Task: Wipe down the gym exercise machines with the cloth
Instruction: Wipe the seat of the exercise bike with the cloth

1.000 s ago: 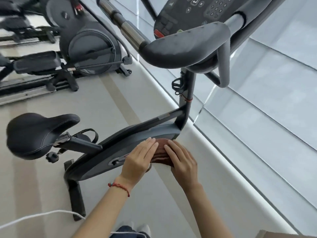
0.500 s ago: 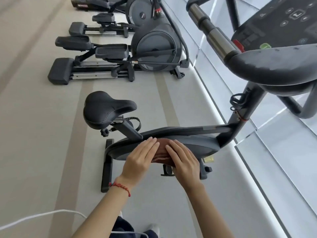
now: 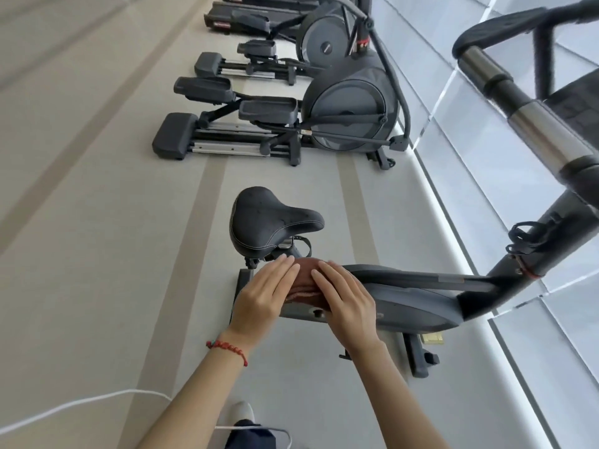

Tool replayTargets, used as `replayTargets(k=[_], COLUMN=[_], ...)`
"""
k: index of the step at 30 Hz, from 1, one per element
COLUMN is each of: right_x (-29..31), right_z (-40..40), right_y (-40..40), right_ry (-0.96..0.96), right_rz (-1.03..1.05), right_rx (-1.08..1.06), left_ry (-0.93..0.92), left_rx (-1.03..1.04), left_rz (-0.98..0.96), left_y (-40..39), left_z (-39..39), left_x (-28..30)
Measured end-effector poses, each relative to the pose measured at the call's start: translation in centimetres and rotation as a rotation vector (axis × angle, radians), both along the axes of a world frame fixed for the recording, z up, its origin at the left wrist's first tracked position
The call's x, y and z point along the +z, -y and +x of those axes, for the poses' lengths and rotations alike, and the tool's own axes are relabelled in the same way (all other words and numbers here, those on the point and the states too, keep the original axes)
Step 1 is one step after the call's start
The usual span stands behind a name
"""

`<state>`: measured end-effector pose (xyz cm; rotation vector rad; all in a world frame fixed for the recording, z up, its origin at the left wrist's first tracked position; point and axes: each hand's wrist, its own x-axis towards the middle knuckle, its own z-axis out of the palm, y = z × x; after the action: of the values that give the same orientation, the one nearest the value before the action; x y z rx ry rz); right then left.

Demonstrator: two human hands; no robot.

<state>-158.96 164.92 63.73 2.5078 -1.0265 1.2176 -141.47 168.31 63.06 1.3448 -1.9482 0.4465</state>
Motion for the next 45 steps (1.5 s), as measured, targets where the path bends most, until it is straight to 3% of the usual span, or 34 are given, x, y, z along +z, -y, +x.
replayTargets(k=[14, 33, 45], right_x=[0.7, -1.3, -3.1], right_z=[10.3, 13.8, 15.5], right_y=[4.9, 16.9, 24.9], right_ry=[-0.003, -0.014, -0.046], right_rz=[-0.019, 0.018, 0.145], right_rx=[-0.046, 0.048, 0.141], left_ry=[0.016, 0.054, 0.072], left_rx=[-0.043, 0.062, 0.163], left_rz=[-0.083, -0.055, 0.013], left_y=[5.5, 16.3, 22.8], left_z=[10.3, 13.7, 14.8], left_x=[0.7, -1.5, -2.3])
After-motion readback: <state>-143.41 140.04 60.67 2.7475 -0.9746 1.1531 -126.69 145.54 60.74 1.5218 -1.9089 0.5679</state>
